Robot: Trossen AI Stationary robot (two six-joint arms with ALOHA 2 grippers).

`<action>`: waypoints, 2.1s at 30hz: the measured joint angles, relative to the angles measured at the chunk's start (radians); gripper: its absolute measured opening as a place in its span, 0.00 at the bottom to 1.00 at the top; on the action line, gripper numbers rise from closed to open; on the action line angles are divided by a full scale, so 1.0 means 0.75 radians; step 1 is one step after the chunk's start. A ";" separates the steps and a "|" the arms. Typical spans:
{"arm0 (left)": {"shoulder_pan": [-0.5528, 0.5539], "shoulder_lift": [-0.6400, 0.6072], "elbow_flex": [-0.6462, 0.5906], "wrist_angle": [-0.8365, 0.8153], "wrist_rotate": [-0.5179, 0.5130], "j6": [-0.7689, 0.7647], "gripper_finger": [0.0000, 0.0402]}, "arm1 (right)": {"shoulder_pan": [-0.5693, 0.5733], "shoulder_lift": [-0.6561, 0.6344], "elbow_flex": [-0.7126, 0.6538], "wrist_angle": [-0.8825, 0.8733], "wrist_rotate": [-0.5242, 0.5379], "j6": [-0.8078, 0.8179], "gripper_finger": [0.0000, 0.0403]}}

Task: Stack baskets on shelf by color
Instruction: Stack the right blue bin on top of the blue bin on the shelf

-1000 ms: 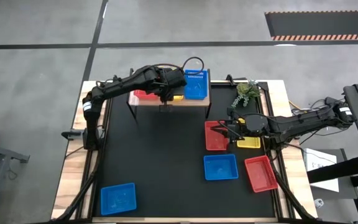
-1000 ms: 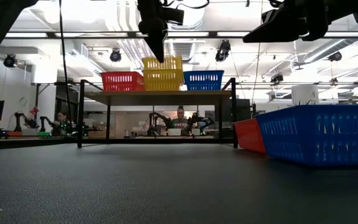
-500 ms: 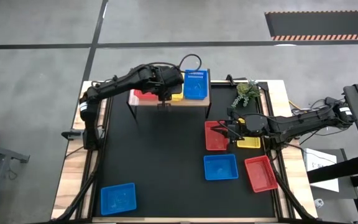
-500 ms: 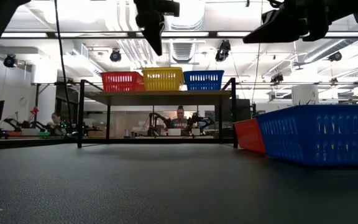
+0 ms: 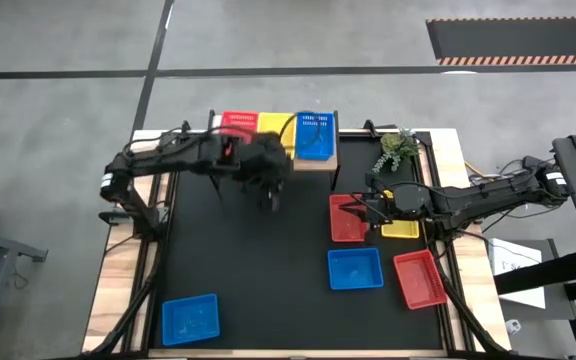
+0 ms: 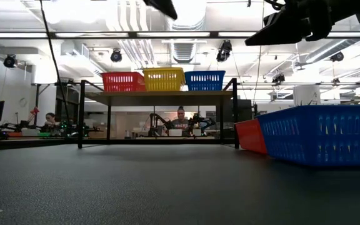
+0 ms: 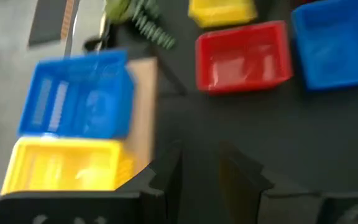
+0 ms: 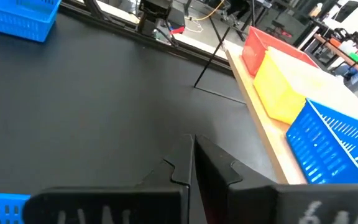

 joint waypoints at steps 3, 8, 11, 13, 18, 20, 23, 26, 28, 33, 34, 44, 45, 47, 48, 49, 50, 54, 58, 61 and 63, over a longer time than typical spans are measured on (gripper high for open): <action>-0.086 -0.064 -0.136 0.158 -0.002 -0.006 0.20 | 0.000 0.000 0.000 0.000 -0.001 0.033 0.02; -0.218 -0.179 -0.405 0.448 -0.007 -0.009 0.20 | 0.001 0.001 0.000 -0.005 -0.002 0.077 0.02; -0.282 -0.249 -0.573 0.618 -0.008 -0.009 0.20 | 0.001 0.001 0.000 -0.009 -0.002 0.105 0.02; -0.314 -0.295 -0.683 0.731 -0.012 -0.009 0.20 | 0.001 0.001 0.000 -0.019 -0.002 0.126 0.02; -0.363 -0.405 -0.963 1.037 -0.016 -0.011 0.20 | 0.001 0.001 0.000 -0.030 -0.002 0.184 0.02; -0.374 -0.439 -1.070 1.144 -0.016 -0.026 0.20 | 0.001 0.001 0.000 -0.031 -0.002 0.202 0.02; -0.377 -0.492 -1.207 1.224 -0.015 -0.123 0.20 | 0.001 0.001 0.000 -0.031 -0.002 0.214 0.02; -0.375 -0.535 -1.310 1.257 -0.016 -0.302 0.20 | 0.001 0.001 0.000 -0.031 -0.003 0.225 0.02; -0.377 -0.551 -1.368 1.259 -0.016 -0.440 0.20 | 0.001 0.001 -0.001 -0.030 -0.003 0.234 0.02; -0.395 -0.559 -1.472 1.262 -0.016 -0.740 0.20 | 0.001 0.001 -0.001 -0.029 -0.005 0.242 0.02; -0.403 -0.556 -1.488 1.258 -0.016 -0.792 0.20 | 0.001 0.001 -0.001 -0.029 -0.006 0.247 0.02; -0.536 -0.520 -1.500 1.190 -0.015 -1.090 0.20 | 0.001 0.001 -0.001 -0.024 -0.006 0.272 0.02; -0.546 -0.520 -1.500 1.190 -0.015 -1.093 0.20 | 0.001 0.001 -0.001 -0.022 -0.006 0.272 0.02; -0.560 -0.520 -1.500 1.190 -0.015 -1.094 0.20 | 0.001 0.001 -0.001 -0.020 -0.006 0.273 0.02; -0.564 -0.520 -1.500 1.190 -0.015 -1.094 0.20 | 0.001 0.001 -0.001 -0.018 -0.006 0.275 0.02; -0.566 -0.520 -1.500 1.190 -0.015 -1.094 0.20 | 0.001 0.001 -0.001 -0.018 -0.006 0.284 0.03; -0.567 -0.520 -1.500 1.190 -0.015 -1.094 0.20 | 0.001 0.001 -0.001 -0.018 -0.008 0.298 0.03; -0.567 -0.520 -1.500 1.190 -0.016 -1.082 0.20 | 0.028 0.001 0.007 -0.023 -0.079 0.368 0.09; -0.567 -0.520 -1.500 1.190 -0.016 -1.024 0.20 | 0.097 0.001 0.029 -0.037 -0.115 0.422 0.18; -0.567 -0.520 -1.500 1.190 -0.016 -0.990 0.20 | 0.178 0.014 0.066 -0.079 -0.117 0.461 0.24; -0.567 -0.520 -1.499 1.190 -0.016 -0.972 0.20 | 0.235 0.038 0.114 -0.138 -0.112 0.495 0.27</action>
